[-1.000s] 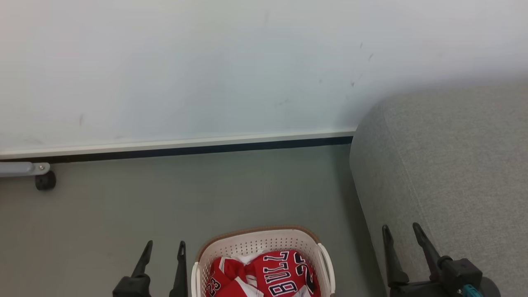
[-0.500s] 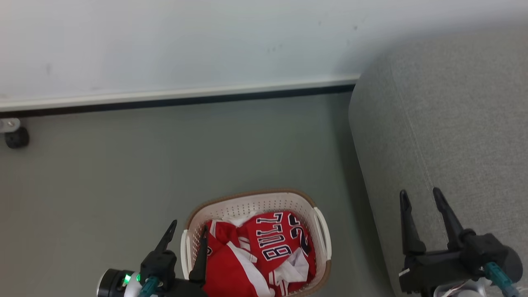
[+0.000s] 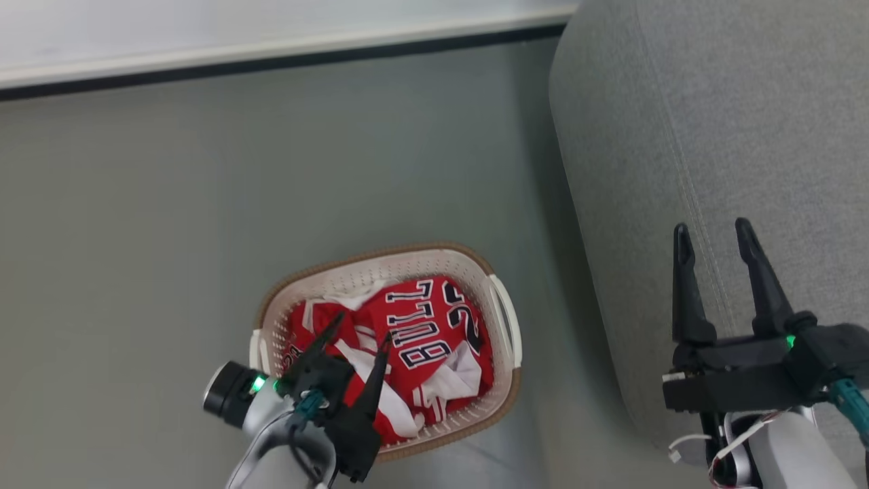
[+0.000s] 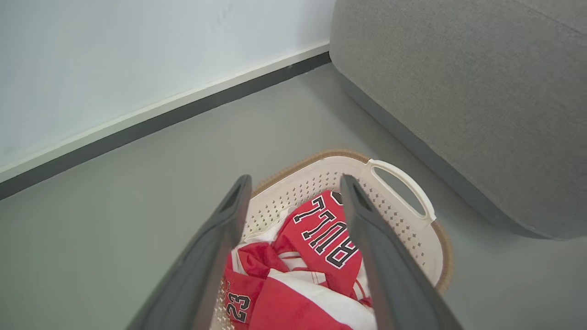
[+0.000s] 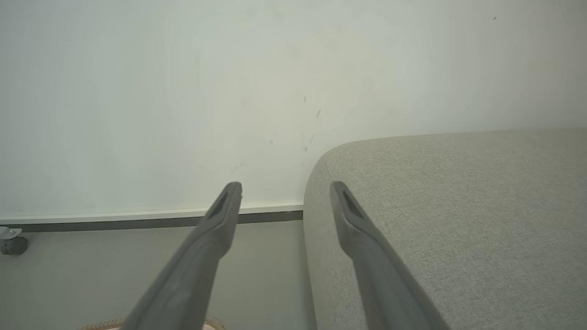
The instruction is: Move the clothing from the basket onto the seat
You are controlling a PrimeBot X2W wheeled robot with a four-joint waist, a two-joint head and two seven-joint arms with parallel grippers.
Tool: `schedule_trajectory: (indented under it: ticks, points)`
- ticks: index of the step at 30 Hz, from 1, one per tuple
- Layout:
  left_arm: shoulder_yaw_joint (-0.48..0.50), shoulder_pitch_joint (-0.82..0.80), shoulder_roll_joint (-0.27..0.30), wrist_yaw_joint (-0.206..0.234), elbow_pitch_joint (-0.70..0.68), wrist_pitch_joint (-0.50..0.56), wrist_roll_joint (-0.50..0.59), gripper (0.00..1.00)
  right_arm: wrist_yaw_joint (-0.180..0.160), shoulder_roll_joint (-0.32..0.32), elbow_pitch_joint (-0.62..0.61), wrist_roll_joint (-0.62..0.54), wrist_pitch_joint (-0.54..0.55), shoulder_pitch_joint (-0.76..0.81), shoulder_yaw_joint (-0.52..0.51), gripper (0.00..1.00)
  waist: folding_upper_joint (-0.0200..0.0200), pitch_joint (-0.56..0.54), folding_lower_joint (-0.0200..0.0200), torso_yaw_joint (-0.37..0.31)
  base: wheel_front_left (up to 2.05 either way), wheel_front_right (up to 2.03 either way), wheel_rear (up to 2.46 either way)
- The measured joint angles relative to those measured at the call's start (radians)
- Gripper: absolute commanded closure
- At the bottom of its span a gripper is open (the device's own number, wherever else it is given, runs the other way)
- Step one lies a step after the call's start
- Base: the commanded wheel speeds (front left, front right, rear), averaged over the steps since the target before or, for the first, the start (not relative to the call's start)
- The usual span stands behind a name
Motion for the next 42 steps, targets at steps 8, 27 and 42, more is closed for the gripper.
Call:
schedule_trajectory:
  ticks: [8, 27, 42]
  points:
    - [-0.082, -0.105, -0.006, -0.023, 0.071, 0.028, 0.049, 0.00, 0.000, 0.010, -0.051, 0.000, -0.003, -0.068, -0.021, 0.00, 0.0000, 0.104, 0.0001, -0.037, 0.00, 0.00, 0.00]
    - [-0.199, -0.316, -0.007, -0.025, 0.239, 0.086, 0.136, 0.00, -0.007, 0.026, -0.193, -0.030, -0.003, -0.212, -0.032, 0.00, 0.0001, 0.392, -0.0001, -0.102, 0.00, 0.00, 0.00]
    - [-0.238, -0.532, -0.007, -0.004, 0.295, 0.097, 0.133, 0.00, -0.007, 0.032, -0.274, -0.053, -0.003, -0.298, -0.047, 0.00, 0.0000, 0.613, -0.0002, -0.124, 0.00, 0.00, 0.00]
